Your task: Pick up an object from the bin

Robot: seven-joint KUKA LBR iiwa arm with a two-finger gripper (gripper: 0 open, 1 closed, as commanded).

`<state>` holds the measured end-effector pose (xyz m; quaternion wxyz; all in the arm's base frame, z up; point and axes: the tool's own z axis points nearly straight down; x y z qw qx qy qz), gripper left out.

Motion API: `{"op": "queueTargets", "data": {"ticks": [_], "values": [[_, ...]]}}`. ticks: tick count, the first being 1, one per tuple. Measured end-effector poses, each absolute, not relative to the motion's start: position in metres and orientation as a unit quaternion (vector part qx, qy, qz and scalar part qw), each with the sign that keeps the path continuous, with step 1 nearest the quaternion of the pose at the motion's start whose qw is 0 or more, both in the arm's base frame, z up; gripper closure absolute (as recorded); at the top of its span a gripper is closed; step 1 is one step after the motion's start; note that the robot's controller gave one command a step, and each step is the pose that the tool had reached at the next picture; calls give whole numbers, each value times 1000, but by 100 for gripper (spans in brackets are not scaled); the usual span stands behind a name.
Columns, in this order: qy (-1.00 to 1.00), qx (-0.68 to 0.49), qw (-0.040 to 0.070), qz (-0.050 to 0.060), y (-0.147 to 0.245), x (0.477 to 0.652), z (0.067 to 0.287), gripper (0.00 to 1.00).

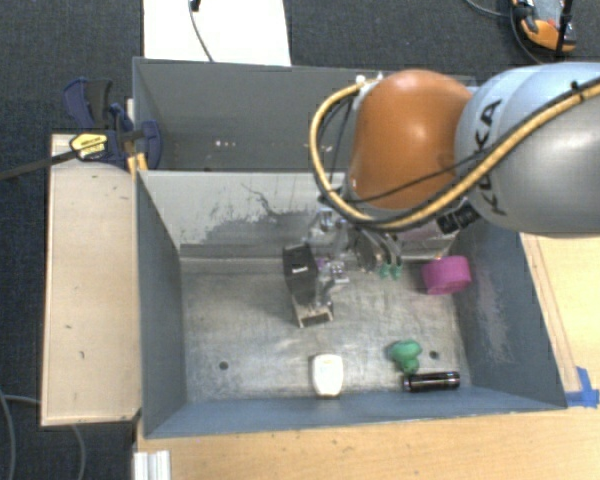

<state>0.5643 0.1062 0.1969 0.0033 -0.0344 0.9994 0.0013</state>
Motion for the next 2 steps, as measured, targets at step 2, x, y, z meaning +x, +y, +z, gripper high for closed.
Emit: {"op": "queueTargets", "data": {"ticks": [2], "values": [[997, -71, -5, 0, 96, 558, 221, 100]]}}
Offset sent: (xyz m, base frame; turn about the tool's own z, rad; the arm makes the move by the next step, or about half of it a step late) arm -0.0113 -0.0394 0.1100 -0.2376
